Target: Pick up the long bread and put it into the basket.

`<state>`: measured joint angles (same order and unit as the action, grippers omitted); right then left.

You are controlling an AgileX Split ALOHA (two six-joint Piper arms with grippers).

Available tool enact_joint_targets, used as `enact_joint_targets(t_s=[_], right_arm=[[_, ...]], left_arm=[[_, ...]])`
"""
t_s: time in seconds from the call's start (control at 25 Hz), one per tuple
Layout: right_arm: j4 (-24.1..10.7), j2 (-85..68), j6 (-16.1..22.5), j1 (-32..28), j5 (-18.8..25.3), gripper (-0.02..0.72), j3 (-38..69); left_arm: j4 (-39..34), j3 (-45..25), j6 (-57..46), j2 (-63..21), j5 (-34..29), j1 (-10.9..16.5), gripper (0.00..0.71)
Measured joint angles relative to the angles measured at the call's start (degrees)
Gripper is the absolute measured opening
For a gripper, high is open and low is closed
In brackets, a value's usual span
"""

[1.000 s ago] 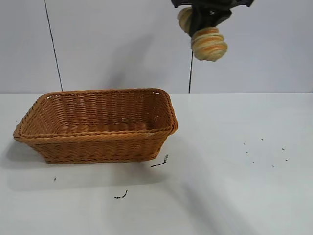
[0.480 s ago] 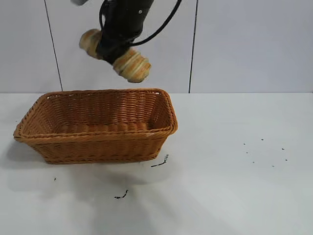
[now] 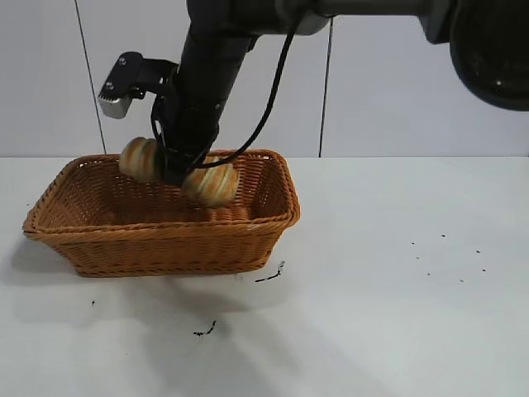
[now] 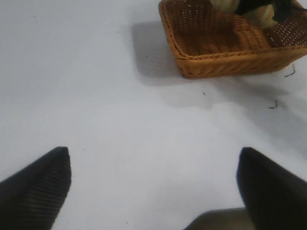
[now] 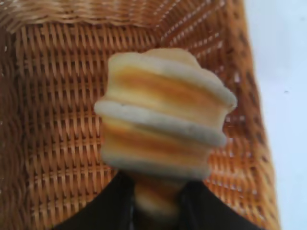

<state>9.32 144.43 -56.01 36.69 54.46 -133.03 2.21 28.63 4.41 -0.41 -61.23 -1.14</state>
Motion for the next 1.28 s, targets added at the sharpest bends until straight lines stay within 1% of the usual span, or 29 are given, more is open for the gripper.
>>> enact_joint_targets(t_s=[0.08,0.16,0.2,0.28,0.44,0.52,0.64,0.72,0.84,0.88,0.92,1.0,1.12,1.2,1.28], right_arm=[[0.00,0.00,0.00,0.00,0.00,0.444,0.00],[0.00,0.00,0.30,0.00,0.00,0.592,0.00],[0.00,0.00,0.69,0.00,0.00,0.634,0.00],[0.12,0.00,1.20,0.00,-0.05,0.671,0.00],[0.43,-0.31,1.84,0.00,0.08,0.689,0.00],[1.35,-1.33,4.02,0.00,0.38,0.689,0.00],[2.43,-4.00,11.65,0.00,-0.14,0.690,0.00],[2.51,-6.37,18.98,0.00,-0.53,0.690,0.00],[1.81,-9.64,31.10,0.00,-0.61,0.690,-0.07],[1.61,-10.64,34.51,0.00,-0.44,0.690,-0.07],[1.62,-11.33,36.97,-0.16,-0.12,0.690,-0.12],[1.62,-12.39,39.23,-0.78,0.32,0.690,-0.14],[1.00,-12.62,40.66,-2.93,1.10,0.690,-0.14],[-0.52,-12.62,41.78,-5.12,2.16,0.690,-0.14],[-2.96,-12.62,42.77,-7.97,2.23,0.690,-0.14]], left_arm=[[0.00,0.00,0.00,0.00,0.00,0.00,0.692],[0.00,0.00,0.00,0.00,0.00,0.00,0.692],[0.00,0.00,0.00,0.00,0.00,0.00,0.692],[0.00,0.00,0.00,0.00,0.00,0.00,0.692],[0.00,0.00,0.00,0.00,0.00,0.00,0.692],[0.00,0.00,0.00,0.00,0.00,0.00,0.692],[0.00,0.00,0.00,0.00,0.00,0.00,0.692],[0.00,0.00,0.00,0.00,0.00,0.00,0.692],[0.00,0.00,0.00,0.00,0.00,0.00,0.692],[0.00,0.00,0.00,0.00,0.00,0.00,0.692],[0.00,0.00,0.00,0.00,0.00,0.00,0.692],[0.00,0.00,0.00,0.00,0.00,0.00,0.692],[0.00,0.00,0.00,0.00,0.00,0.00,0.692],[0.00,0.00,0.00,0.00,0.00,0.00,0.692],[0.00,0.00,0.00,0.00,0.00,0.00,0.692]])
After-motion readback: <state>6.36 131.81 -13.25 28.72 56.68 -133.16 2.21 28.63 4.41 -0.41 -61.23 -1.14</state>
